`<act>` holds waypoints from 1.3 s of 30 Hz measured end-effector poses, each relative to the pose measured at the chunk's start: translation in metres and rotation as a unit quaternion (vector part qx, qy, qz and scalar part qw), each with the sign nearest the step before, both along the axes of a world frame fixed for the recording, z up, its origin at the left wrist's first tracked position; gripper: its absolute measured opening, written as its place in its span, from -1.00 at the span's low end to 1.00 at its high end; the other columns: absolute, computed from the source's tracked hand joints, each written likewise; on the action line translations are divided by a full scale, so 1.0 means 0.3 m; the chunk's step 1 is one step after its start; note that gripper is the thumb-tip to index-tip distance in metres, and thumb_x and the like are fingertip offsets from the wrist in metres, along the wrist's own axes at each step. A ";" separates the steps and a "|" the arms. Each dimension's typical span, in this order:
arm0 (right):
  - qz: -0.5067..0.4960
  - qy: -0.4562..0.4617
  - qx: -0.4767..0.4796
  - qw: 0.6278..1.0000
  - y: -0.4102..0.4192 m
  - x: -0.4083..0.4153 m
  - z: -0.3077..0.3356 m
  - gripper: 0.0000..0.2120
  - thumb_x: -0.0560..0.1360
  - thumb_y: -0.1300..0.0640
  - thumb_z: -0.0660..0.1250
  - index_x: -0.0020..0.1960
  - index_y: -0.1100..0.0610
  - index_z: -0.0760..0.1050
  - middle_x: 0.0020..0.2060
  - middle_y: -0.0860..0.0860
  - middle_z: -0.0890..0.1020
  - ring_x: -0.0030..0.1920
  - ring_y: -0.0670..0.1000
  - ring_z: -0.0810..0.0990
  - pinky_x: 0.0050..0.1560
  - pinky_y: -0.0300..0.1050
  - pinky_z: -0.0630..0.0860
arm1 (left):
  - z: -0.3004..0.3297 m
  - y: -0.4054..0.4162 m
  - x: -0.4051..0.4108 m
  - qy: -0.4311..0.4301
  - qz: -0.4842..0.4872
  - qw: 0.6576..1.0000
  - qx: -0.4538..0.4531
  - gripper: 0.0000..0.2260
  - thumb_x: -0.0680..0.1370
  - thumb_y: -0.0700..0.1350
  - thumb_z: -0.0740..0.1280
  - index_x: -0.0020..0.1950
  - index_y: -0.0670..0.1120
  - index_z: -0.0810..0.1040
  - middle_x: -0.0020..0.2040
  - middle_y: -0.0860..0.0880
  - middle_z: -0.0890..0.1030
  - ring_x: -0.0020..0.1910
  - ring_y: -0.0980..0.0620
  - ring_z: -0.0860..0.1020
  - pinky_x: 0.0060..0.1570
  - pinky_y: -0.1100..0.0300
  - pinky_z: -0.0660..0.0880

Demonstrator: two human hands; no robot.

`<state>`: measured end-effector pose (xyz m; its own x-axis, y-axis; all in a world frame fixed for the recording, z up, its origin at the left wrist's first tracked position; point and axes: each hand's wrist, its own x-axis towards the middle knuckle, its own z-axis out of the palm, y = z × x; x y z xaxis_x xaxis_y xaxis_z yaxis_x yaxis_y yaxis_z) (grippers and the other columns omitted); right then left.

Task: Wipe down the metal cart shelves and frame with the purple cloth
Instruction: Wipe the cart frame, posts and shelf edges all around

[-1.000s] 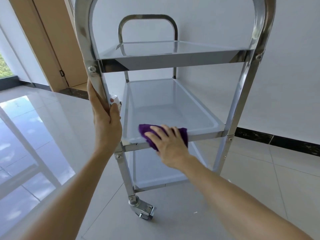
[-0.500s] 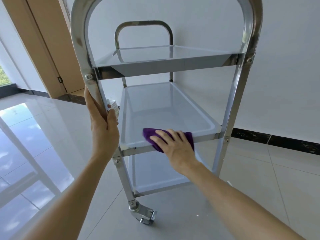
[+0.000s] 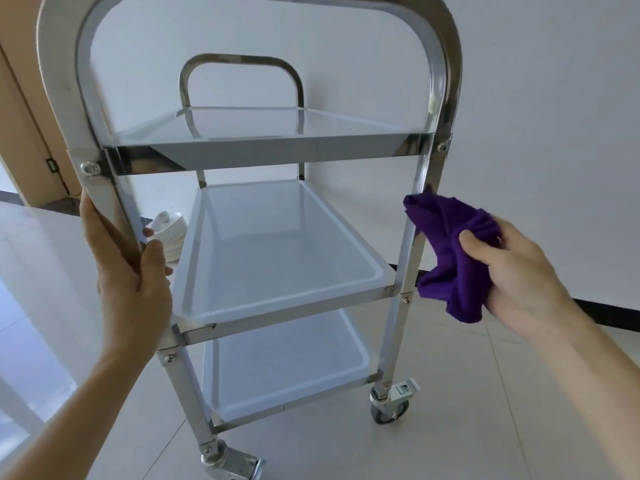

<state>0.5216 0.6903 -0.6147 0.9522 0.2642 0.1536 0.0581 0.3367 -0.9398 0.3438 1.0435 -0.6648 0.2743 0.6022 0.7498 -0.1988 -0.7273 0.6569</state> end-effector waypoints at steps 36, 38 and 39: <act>-0.200 -0.196 -0.235 0.931 0.304 0.182 -0.303 -0.49 0.43 0.01 0.53 0.25 0.09 0.36 0.05 -0.01 0.56 0.04 0.02 0.60 0.06 -0.10 0.53 | 0.001 0.000 0.012 -0.014 0.008 1.000 -0.007 -0.36 0.59 -0.06 0.17 0.59 0.23 -0.05 0.13 -0.03 0.53 -0.27 -0.03 0.53 -0.27 0.24 0.56; -0.197 -0.209 -0.221 0.932 0.309 0.190 -0.223 -0.50 0.44 0.00 0.52 0.23 0.08 0.36 0.06 0.01 0.58 -0.01 0.02 0.63 0.09 0.02 0.59 | 0.002 -0.007 0.010 -0.018 0.009 1.000 -0.001 -0.35 0.58 -0.06 0.16 0.58 0.26 -0.06 0.17 -0.04 0.53 -0.25 -0.07 0.53 -0.25 0.15 0.53; -0.193 -0.216 -0.204 0.935 0.313 0.195 -0.169 -0.50 0.44 -0.01 0.52 0.23 0.07 0.35 0.07 0.03 0.59 -0.05 0.05 0.66 0.07 0.08 0.61 | 0.000 -0.005 0.011 -0.018 0.011 1.000 0.002 -0.35 0.58 -0.05 0.16 0.58 0.27 -0.06 0.24 -0.09 0.52 -0.22 -0.11 0.54 -0.25 0.16 0.53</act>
